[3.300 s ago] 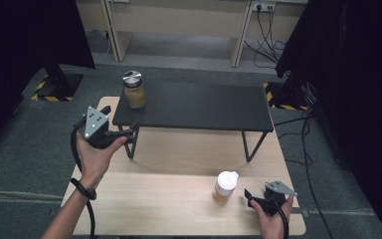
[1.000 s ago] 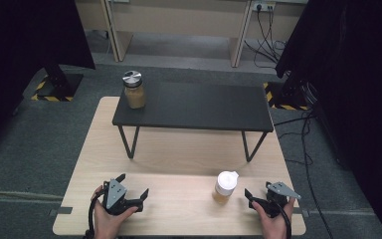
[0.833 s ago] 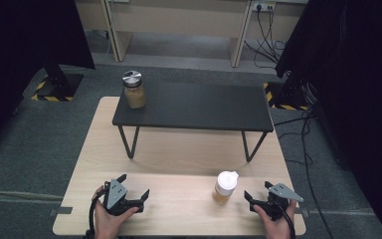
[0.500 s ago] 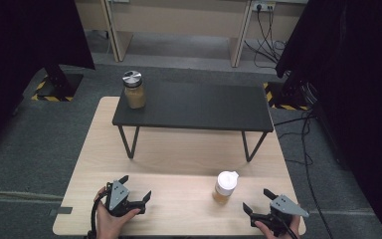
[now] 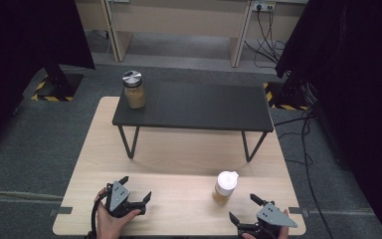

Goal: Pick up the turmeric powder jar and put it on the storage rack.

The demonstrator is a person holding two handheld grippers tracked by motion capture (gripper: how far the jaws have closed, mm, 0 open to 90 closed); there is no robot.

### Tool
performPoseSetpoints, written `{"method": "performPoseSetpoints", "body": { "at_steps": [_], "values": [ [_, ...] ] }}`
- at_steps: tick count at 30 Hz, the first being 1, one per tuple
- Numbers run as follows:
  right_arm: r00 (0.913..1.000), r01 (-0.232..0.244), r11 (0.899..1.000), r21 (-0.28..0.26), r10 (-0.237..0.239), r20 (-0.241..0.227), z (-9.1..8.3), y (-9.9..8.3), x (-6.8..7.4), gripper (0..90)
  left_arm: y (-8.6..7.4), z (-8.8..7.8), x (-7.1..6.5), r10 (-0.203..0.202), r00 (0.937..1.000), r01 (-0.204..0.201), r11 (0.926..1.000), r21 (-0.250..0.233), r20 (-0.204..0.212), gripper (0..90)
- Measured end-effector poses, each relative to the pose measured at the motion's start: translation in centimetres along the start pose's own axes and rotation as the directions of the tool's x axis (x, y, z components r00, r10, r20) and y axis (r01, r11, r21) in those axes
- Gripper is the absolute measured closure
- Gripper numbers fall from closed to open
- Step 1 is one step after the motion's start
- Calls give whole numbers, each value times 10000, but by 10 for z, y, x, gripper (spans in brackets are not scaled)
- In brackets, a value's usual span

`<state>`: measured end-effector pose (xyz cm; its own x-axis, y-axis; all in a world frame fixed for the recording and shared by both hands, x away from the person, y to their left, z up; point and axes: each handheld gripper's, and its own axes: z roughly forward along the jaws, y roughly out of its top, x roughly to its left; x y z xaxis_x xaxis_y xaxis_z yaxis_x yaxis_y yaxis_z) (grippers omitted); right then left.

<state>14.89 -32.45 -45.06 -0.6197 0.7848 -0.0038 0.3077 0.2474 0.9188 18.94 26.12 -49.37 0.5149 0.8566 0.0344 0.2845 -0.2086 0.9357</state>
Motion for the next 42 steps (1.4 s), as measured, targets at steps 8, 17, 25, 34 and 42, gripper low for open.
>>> {"method": "performPoseSetpoints", "body": {
  "at_steps": [8, 17, 25, 34, 42],
  "values": [
    [9996, -117, 9998, 138, 113, 267, 27, 6, 2, 51, 0, -1, 1, -36, 10000, 37, 9999, -124, 41, 6],
    [9995, -312, 9990, 324, 309, 103, 50, 8, -4, 72, 0, -1, 1, -55, 10000, 55, 9999, -86, 61, 6],
    [9993, -300, 9987, 415, 309, -195, 72, 9, -9, 151, -1, 0, 2, -54, 9999, 54, 10000, -37, 89, 6],
    [10000, 51, 9998, 212, -50, -62, 81, 5, -8, 296, -2, 0, 4, -164, 9998, 165, 9999, -32, 104, 6],
    [9998, 109, 9999, -50, -110, -137, 80, -2, -11, 309, 0, 1, 4, -255, 9996, 254, 9997, 56, 98, 6]
  ]
}}
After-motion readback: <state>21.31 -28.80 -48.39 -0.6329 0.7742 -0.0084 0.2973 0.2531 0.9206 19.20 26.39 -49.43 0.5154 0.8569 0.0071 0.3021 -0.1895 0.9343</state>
